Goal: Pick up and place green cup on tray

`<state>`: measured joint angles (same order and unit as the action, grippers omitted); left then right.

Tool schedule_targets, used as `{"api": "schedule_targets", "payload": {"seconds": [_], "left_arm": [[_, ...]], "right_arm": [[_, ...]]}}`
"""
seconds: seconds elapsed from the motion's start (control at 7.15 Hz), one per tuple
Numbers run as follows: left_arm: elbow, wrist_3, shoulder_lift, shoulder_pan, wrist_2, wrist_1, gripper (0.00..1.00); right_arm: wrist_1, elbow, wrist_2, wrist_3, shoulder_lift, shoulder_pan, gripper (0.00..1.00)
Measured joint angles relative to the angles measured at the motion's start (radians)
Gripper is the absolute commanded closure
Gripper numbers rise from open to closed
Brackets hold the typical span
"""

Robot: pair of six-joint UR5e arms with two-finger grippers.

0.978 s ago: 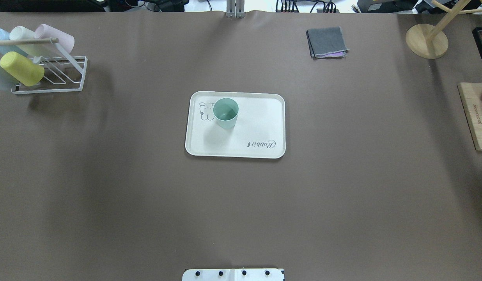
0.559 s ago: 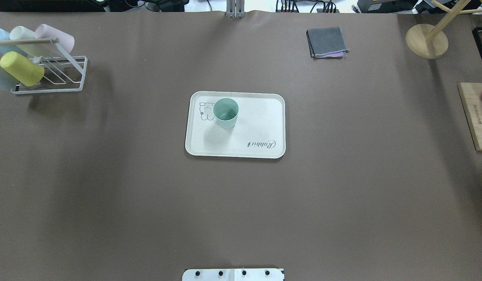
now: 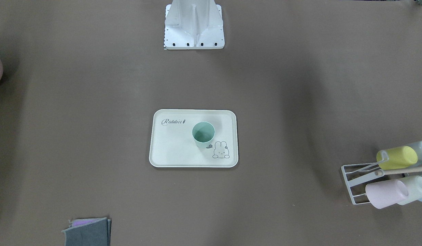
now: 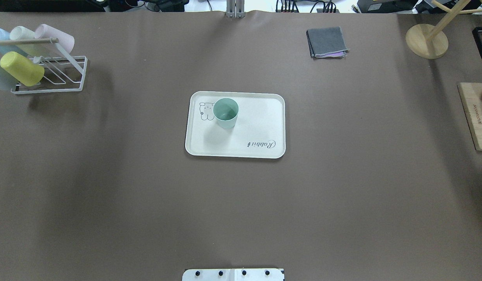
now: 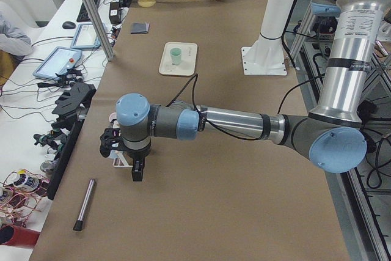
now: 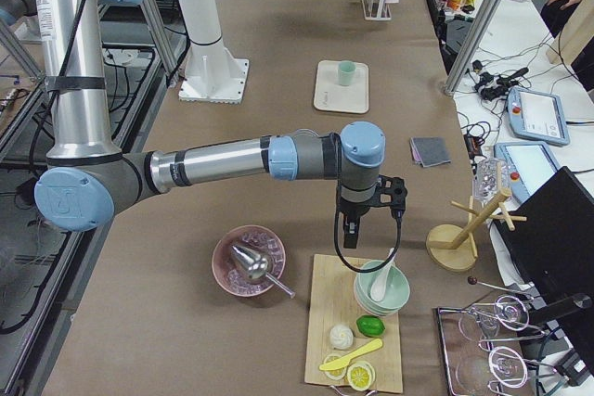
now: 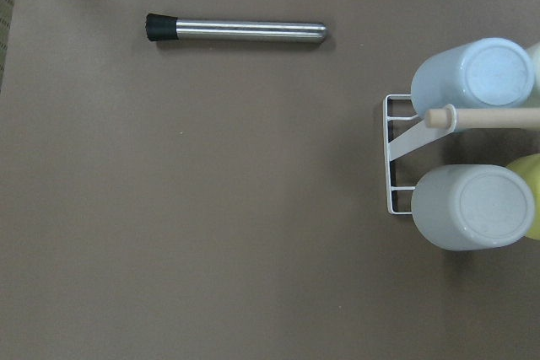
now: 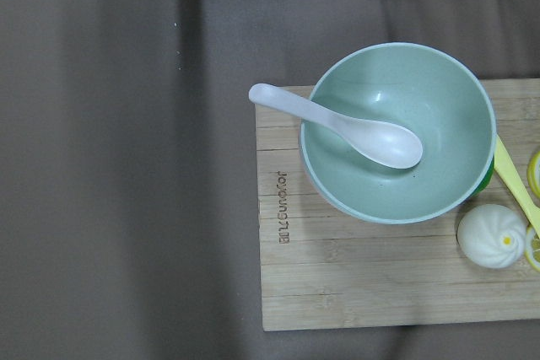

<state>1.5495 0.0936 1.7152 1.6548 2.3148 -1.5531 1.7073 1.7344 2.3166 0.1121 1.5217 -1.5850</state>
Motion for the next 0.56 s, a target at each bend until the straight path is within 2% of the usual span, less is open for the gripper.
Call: {"api": "schedule_targets", "payload": {"seconds": [0.28,0.56], "left_arm": [[0.021,0.000,-0.043,0.000,0.001,0.005,0.03],[0.109,0.000,-0.150,-0.002,-0.002,0.000,0.03]], "right_arm": [[0.000,0.000,0.000,0.001,0.000,0.000,0.00],[0.000,0.001,0.000,0.001,0.000,0.000,0.00]]}}
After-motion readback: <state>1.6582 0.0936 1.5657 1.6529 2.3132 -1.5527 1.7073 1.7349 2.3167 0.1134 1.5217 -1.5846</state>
